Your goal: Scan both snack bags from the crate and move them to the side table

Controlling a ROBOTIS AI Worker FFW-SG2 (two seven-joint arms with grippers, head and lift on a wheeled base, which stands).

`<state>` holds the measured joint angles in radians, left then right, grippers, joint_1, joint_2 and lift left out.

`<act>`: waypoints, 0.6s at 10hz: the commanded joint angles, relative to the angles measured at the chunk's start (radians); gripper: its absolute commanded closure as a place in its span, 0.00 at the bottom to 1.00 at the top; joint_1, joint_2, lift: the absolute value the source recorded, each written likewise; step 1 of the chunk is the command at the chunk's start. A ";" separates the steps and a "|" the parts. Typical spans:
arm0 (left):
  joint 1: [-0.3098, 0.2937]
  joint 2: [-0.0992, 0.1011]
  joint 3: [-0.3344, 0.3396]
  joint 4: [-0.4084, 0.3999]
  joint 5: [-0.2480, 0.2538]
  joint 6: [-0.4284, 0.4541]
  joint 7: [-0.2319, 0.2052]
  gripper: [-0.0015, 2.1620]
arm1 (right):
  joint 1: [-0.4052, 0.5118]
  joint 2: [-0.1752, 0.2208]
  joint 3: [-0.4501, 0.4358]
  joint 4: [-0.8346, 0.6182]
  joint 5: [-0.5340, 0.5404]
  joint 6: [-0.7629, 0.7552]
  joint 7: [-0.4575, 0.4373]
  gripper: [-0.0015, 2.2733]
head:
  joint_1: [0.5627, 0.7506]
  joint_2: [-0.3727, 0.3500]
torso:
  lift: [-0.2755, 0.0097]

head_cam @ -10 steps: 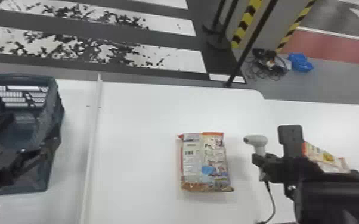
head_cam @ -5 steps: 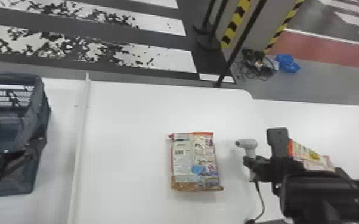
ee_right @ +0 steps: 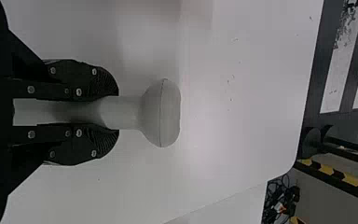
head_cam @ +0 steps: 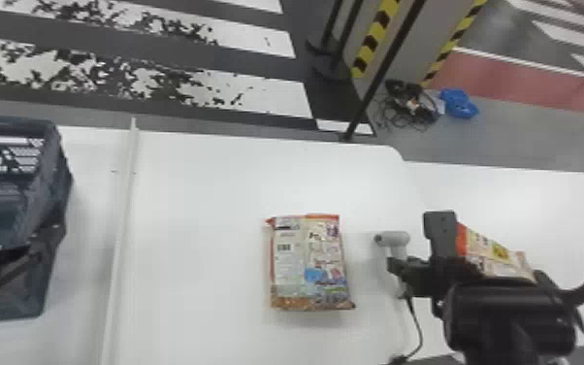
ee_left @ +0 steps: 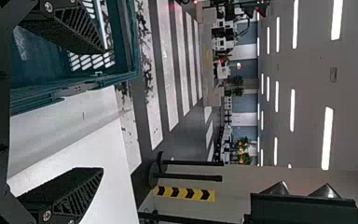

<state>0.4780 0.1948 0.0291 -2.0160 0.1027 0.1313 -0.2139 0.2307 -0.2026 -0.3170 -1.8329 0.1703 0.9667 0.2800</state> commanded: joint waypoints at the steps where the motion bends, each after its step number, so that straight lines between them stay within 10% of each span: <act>1: 0.002 0.000 0.000 -0.001 0.000 0.000 0.001 0.05 | 0.004 0.000 0.001 0.001 -0.009 -0.013 -0.007 0.80 | 0.70 0.07 | 0.70; 2: 0.002 0.002 0.000 -0.003 0.000 0.000 -0.001 0.05 | 0.006 0.000 0.001 0.001 -0.011 -0.013 -0.007 0.64 | 0.70 0.07 | 0.70; 4: 0.004 0.000 0.000 -0.003 0.000 0.000 -0.001 0.05 | 0.015 0.003 -0.002 -0.008 -0.022 -0.022 -0.022 0.03 | 0.70 0.07 | 0.70; 6: 0.004 0.002 0.000 -0.003 0.002 0.000 -0.001 0.05 | 0.042 0.006 -0.024 -0.058 -0.058 -0.022 -0.030 0.02 | 0.70 0.07 | 0.70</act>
<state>0.4817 0.1961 0.0291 -2.0187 0.1035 0.1313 -0.2147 0.2664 -0.1974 -0.3353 -1.8769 0.1238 0.9441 0.2499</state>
